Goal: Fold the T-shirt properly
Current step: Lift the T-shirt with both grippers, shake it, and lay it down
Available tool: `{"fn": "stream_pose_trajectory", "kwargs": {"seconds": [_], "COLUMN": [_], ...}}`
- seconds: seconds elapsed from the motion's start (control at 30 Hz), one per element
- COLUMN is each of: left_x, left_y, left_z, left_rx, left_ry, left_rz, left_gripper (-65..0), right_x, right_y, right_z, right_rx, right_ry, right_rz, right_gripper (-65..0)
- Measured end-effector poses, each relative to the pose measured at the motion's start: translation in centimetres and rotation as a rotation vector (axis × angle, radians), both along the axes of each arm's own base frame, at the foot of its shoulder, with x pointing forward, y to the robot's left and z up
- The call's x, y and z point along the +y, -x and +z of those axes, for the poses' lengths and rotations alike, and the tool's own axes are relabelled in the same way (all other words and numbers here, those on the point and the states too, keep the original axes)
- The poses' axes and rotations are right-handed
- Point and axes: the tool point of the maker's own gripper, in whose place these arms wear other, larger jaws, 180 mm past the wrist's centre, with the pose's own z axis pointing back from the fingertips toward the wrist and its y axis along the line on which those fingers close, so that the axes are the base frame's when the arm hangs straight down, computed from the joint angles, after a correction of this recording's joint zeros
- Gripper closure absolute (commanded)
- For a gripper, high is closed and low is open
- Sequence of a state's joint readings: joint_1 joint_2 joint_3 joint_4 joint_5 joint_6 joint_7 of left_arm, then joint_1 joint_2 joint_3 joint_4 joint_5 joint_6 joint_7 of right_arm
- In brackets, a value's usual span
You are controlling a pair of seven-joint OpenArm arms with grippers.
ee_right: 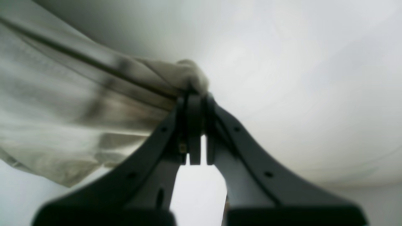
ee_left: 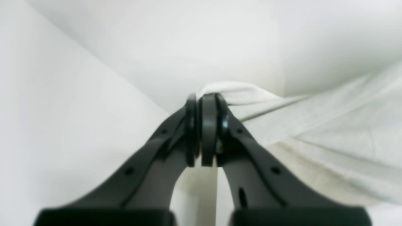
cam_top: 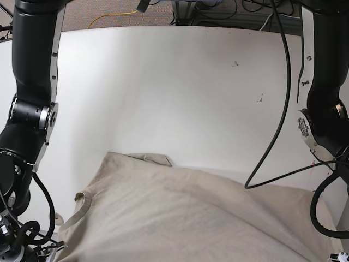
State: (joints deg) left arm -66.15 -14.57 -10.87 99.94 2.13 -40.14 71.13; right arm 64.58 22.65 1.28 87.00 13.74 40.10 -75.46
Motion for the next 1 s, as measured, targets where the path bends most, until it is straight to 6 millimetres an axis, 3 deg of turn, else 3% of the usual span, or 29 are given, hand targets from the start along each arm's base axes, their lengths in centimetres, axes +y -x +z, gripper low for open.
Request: {"fn": "stream_pose_trajectory", "kwargs": {"seconds": [0.2, 0.43, 0.6, 0.73, 0.9, 1.0], "left_x": [0.4, 0.1, 0.1, 0.0, 0.0, -0.2], "left_y": [0.1, -0.5, 0.1, -0.2, -0.2, 0.3], "left_z": [0.2, -3.8, -3.6, -5.1, -6.5, -7.3], "left_rx": [-0.002, 0.078, 0.056, 0.088, 0.119, 0.121], "left_ry": [0.003, 0.001, -0.012, -0.011, -0.013, -0.024], "left_rz": [0.011, 0.006, 0.011, 0.006, 0.011, 0.01], "left_gripper": [0.0, 0.0, 0.0, 0.0, 0.0, 0.0], "right_x": [-0.6, -0.5, -0.5, -0.3, 0.8, 0.1], "right_y": [0.8, 1.3, 1.5, 1.4, 0.8, 1.2], "right_z": [2.9, 3.6, 5.1, 7.2, 5.0, 4.9], "right_rx": [-0.049, -0.072, -0.085, -0.11, -0.05, -0.043], "right_ry": [0.018, 0.037, 0.041, 0.085, 0.138, 0.147], "right_rz": [-0.03, -0.034, -0.045, -0.047, -0.019, -0.043], "right_gripper": [0.0, 0.0, 0.0, 0.0, 0.0, 0.0]}}
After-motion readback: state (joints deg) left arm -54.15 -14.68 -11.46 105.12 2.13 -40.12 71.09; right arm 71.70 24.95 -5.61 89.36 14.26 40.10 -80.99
